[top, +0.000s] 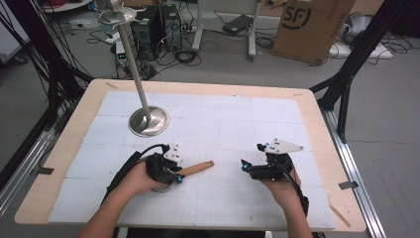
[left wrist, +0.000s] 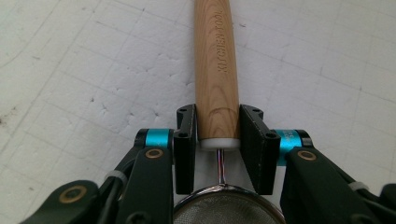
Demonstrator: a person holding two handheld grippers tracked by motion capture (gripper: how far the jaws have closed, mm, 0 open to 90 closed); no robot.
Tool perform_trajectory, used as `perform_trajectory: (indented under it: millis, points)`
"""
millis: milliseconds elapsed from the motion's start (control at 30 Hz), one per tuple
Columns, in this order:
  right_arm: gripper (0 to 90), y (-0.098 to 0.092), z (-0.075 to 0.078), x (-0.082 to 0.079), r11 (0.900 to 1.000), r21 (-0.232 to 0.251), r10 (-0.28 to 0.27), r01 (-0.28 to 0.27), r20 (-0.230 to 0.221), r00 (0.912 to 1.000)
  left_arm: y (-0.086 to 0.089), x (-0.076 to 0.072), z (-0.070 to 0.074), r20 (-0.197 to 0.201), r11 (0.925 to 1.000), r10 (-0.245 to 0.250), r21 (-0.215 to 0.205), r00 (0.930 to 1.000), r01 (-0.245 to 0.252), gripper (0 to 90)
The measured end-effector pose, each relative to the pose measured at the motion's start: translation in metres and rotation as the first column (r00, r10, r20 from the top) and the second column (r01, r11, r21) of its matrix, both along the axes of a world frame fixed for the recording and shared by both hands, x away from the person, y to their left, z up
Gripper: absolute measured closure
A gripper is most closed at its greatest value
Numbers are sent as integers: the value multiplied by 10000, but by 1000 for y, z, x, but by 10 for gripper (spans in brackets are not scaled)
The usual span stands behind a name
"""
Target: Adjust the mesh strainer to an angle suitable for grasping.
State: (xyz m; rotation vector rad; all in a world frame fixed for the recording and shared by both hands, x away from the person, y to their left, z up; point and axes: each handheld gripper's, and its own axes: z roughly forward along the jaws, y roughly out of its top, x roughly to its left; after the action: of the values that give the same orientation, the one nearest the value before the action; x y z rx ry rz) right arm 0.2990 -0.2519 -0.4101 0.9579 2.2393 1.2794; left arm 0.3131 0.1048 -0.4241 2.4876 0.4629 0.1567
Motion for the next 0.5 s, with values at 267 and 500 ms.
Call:
perform_trajectory:
  millis: [267, 500]
  points:
    - [159, 0, -1, 0, 10000, -19, 11, -11, -20, 10000, -3, 2, 1, -69, 9996, -24, 270, 10000, 26, 625]
    - [159, 0, -1, 1, 10000, -48, 22, -22, 12, 10000, -6, 6, 1, -337, 9994, -58, 327, 9994, 69, 618]
